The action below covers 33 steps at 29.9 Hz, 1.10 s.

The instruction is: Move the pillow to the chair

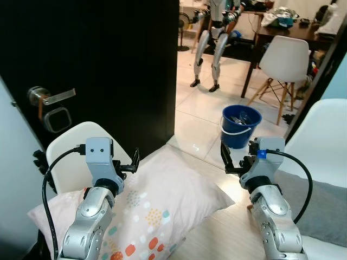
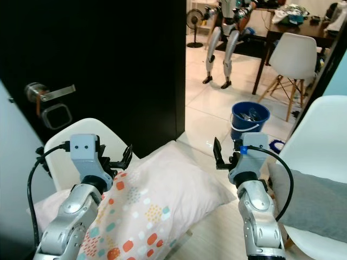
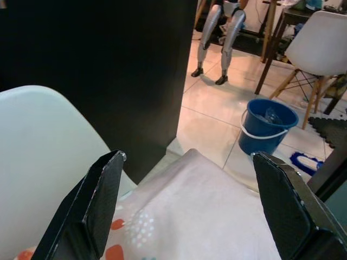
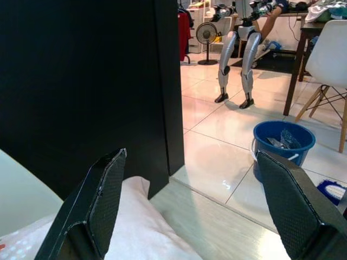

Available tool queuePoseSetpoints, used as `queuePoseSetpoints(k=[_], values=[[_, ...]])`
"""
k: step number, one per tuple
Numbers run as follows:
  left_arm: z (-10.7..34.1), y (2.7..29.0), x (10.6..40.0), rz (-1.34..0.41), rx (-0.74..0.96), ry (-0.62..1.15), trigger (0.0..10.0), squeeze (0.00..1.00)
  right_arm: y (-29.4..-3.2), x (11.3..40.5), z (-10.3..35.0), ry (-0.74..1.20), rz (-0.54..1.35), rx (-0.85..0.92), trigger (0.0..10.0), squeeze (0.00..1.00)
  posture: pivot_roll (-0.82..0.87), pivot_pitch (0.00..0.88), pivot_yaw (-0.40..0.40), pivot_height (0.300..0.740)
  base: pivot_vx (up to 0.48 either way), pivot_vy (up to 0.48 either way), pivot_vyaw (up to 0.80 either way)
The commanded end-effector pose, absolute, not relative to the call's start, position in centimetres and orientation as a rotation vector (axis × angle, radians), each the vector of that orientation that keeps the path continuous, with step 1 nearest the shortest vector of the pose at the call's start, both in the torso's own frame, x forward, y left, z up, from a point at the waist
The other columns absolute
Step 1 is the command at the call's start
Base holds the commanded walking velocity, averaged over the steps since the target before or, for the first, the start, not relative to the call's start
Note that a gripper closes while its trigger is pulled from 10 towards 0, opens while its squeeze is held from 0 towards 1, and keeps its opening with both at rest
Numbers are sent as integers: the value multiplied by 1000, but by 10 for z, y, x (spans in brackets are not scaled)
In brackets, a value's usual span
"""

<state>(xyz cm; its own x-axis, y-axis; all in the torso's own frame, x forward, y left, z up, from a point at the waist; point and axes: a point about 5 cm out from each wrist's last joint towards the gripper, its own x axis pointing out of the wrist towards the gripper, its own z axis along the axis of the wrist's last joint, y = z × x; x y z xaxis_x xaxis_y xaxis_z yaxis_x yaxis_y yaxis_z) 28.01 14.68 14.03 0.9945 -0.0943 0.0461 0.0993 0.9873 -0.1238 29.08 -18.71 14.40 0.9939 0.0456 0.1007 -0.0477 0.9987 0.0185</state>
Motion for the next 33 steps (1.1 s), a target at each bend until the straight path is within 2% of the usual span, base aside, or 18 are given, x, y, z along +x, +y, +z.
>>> queuePoseSetpoints(k=[1,5,7,10,11,14,15,16,18,21,24,27,33], values=[[133,151,280,-76,-139,-3,10000,0,-188,291,140,-75,41,36,10000,0,-30,0,-10,740,0,0,0],[132,153,280,-68,-153,2,10000,0,-189,292,139,-71,38,39,10000,0,-29,0,-12,740,0,0,0],[127,163,280,-34,-160,20,10000,0,-203,293,134,-35,-20,9,10000,0,-27,0,-14,740,0,0,0],[127,163,280,-34,-160,20,10000,0,-203,293,134,-35,-20,9,10000,0,-27,0,-14,740,0,0,0],[121,174,280,0,-164,41,10000,0,-218,294,127,6,-81,-14,10000,0,-25,0,-13,740,0,0,0],[121,174,280,0,-164,41,10000,0,-218,294,127,6,-81,-14,10000,0,-25,0,-13,740,0,0,0],[101,191,279,32,-161,99,10000,0,-239,289,109,76,-143,-42,10000,0,-28,0,-9,740,0,0,0],[101,191,279,32,-161,99,10000,0,-239,289,109,76,-143,-42,10000,0,-28,0,-9,740,0,0,0],[50,213,264,57,-94,261,10000,0,-259,266,65,227,-206,-60,10000,0,-40,12,-9,740,0,0,0],[28,215,253,51,-82,338,10000,0,-261,254,44,300,-217,-62,10000,0,-47,30,-5,740,0,0,0],[-11,205,224,9,-87,495,10000,0,-264,215,-2,494,-268,-64,10000,0,-46,62,-4,740,0,0,0],[-20,203,214,-2,-87,523,10000,0,-265,197,-18,558,-280,-78,10000,0,-43,95,-3,740,0,0,0],[-27,220,213,36,-77,536,10000,0,-266,195,-25,570,-280,-75,10000,0,-34,116,-4,740,0,0,0]])
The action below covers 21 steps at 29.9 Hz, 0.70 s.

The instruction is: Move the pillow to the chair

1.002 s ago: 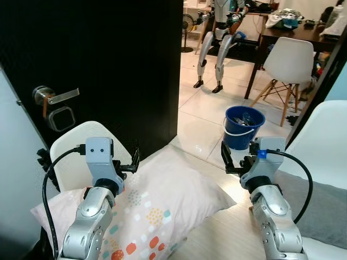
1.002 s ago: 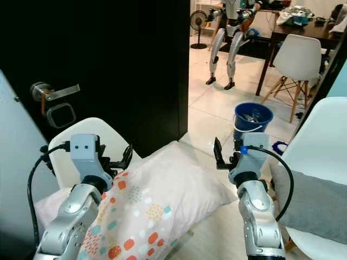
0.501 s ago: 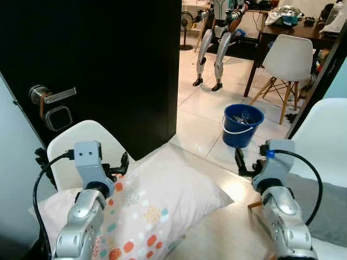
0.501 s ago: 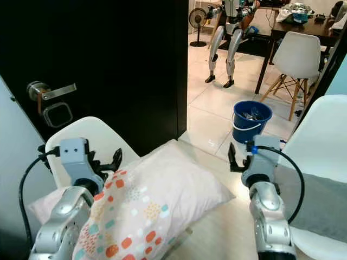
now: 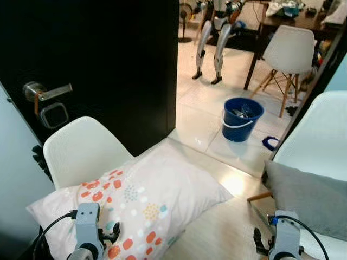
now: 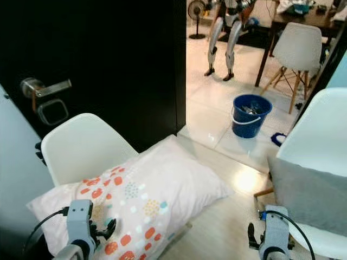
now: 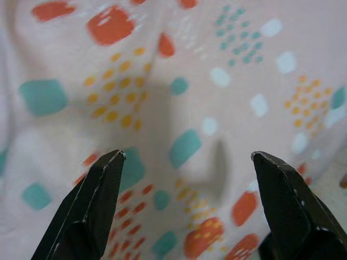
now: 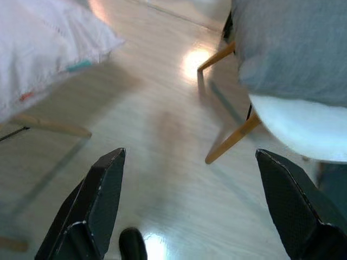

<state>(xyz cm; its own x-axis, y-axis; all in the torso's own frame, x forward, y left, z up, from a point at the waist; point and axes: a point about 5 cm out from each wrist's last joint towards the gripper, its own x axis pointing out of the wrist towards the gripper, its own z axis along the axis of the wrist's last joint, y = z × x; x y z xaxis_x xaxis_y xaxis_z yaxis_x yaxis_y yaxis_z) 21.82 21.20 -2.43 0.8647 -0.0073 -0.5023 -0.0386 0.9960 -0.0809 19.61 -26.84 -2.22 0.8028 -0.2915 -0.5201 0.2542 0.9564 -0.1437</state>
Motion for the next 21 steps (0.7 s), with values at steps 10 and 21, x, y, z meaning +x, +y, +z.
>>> queuePoseSetpoints(k=[10,21], values=[[-45,218,226,15,-44,679,10000,0,-256,211,-37,635,-254,-49,10000,0,-45,153,-17,740,0,0,0],[-55,202,223,-34,-35,786,10000,0,-231,216,-47,690,-183,-44,10000,0,-38,175,-8,740,0,0,0]])
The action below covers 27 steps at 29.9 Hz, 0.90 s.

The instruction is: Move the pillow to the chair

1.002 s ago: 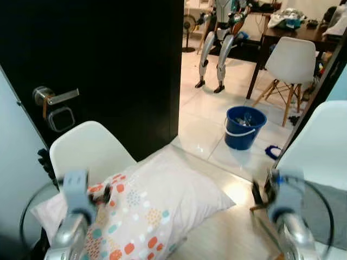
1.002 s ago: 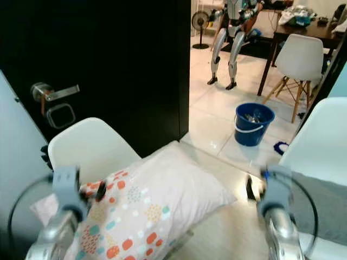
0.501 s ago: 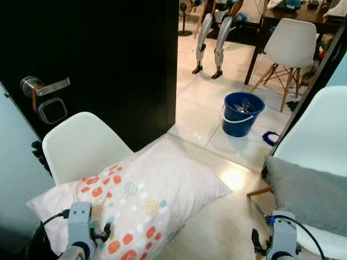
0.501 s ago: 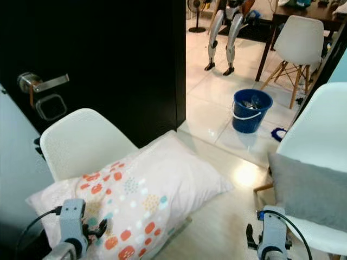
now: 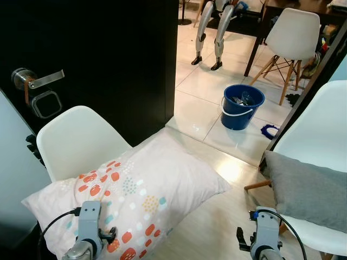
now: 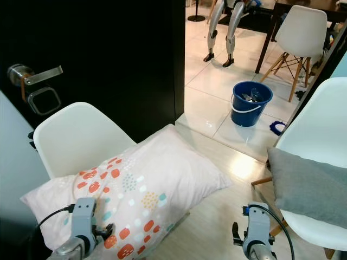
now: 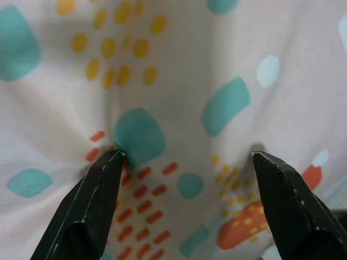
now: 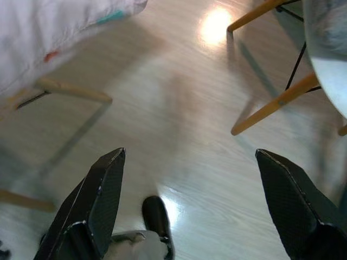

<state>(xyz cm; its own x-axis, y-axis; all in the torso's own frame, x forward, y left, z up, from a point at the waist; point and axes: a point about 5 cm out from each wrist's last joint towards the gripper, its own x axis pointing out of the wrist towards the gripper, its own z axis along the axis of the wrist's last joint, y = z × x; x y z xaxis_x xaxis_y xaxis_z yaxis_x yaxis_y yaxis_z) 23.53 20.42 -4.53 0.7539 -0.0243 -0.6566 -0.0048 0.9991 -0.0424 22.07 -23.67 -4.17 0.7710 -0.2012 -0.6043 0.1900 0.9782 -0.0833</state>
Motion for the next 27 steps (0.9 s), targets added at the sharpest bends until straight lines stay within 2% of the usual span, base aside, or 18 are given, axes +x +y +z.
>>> queuePoseSetpoints(k=[1,7,8,10,15,27], values=[[-55,202,223,-34,-35,786,10000,0,-231,216,-47,690,-183,-44,10000,0,-38,175,-8,740,0,0,0],[-57,201,224,-50,-27,811,10000,0,-229,214,-52,713,-191,-2,10000,0,-52,169,-3,740,0,0,0],[-49,198,237,-67,-17,779,10000,0,-223,216,-54,720,-162,-12,10000,0,-55,155,-4,740,0,0,0],[-45,196,244,-69,-20,760,10000,0,-220,217,-54,720,-143,-30,10000,0,-56,153,-3,740,0,0,0],[-40,194,252,-80,-2,742,10000,0,-217,219,-54,718,-134,-40,10000,0,-58,145,0,740,0,0,0],[-43,186,249,-92,20,754,10000,0,-219,223,-52,707,-136,-36,10000,0,-55,127,-3,740,0,0,0]])
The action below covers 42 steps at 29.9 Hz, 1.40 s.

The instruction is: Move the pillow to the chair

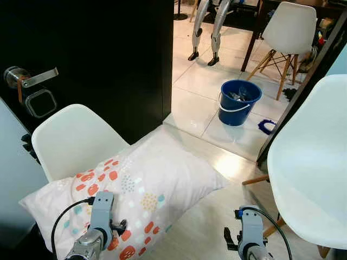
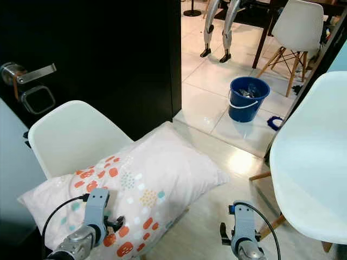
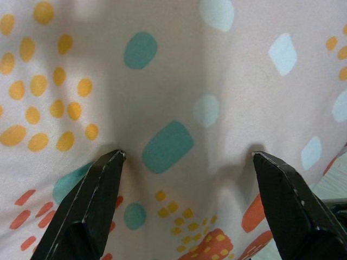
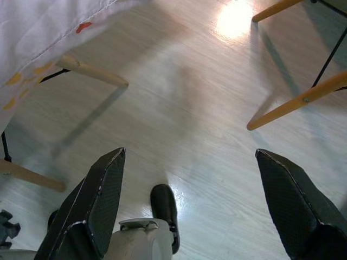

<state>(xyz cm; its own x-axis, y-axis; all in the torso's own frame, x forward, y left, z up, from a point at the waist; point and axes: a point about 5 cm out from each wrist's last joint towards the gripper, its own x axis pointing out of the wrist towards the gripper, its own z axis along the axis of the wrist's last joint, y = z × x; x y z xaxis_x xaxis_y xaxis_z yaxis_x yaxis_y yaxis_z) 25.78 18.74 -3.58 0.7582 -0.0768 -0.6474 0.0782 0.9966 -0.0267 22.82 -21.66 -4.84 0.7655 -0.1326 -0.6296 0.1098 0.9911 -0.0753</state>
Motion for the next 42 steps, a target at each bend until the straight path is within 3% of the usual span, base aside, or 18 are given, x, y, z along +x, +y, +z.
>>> queuePoseSetpoints(k=[1,10,42], values=[[-43,186,249,-92,20,754,10000,0,-219,223,-52,707,-136,-36,10000,0,-55,127,-3,740,0,0,0],[-45,184,248,-114,62,778,10000,0,-220,223,-52,708,-131,-48,10000,0,-62,130,3,740,-53,0,0],[-41,182,255,-116,92,755,10000,0,-222,228,-49,699,-118,-68,10000,0,-60,118,-5,740,-293,0,0]])
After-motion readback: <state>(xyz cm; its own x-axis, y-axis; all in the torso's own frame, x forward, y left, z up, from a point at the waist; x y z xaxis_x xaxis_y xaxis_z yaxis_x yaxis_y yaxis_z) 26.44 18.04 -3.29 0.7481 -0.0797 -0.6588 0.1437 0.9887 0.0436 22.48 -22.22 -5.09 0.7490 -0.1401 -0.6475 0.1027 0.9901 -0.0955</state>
